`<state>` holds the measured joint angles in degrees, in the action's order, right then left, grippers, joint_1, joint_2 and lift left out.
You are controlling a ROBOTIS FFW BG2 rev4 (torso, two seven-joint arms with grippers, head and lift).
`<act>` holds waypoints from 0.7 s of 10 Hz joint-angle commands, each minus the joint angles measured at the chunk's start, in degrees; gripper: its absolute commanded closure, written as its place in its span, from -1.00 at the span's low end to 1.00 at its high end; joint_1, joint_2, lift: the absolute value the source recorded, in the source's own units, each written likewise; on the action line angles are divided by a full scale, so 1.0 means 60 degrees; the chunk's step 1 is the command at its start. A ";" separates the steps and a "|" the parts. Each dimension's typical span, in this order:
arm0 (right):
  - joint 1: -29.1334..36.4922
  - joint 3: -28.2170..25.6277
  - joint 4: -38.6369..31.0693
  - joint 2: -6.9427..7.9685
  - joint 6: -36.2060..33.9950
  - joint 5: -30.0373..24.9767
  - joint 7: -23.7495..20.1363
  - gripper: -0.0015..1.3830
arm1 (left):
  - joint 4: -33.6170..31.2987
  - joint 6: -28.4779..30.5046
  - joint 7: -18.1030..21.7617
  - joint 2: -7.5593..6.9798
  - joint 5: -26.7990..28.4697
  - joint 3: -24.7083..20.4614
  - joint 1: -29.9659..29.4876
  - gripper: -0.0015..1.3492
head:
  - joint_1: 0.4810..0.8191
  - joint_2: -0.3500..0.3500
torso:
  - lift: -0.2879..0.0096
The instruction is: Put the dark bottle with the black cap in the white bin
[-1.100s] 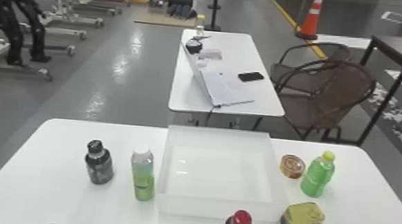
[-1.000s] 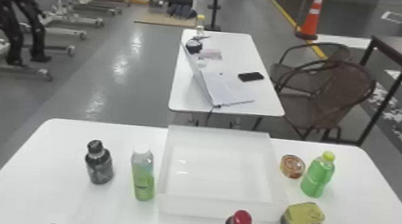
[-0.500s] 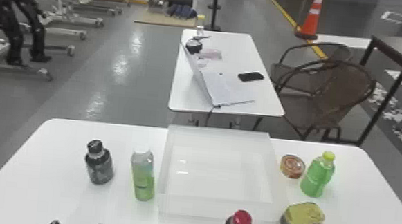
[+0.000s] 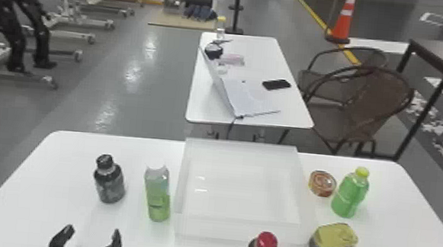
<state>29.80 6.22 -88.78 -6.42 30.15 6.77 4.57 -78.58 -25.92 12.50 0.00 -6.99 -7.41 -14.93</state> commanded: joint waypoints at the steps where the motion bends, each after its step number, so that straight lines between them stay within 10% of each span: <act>1: -0.0002 0.0004 0.0001 0.0000 0.0000 0.0000 0.0000 -0.87 | 0.0059 0.0541 0.0040 0.0025 0.0067 0.0063 0.0335 -0.72 | -0.60 0.00 | 0.26; 7: -0.0031 0.0004 0.0045 0.0000 0.0044 0.0015 0.0000 -0.87 | 0.1876 0.0951 -0.0106 0.0025 0.0916 -0.0099 0.2474 -0.72 | -0.60 0.00 | 0.26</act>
<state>29.62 6.23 -88.54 -6.42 30.32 6.86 4.57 -68.35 -20.12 11.84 0.00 -2.44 -7.68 -1.01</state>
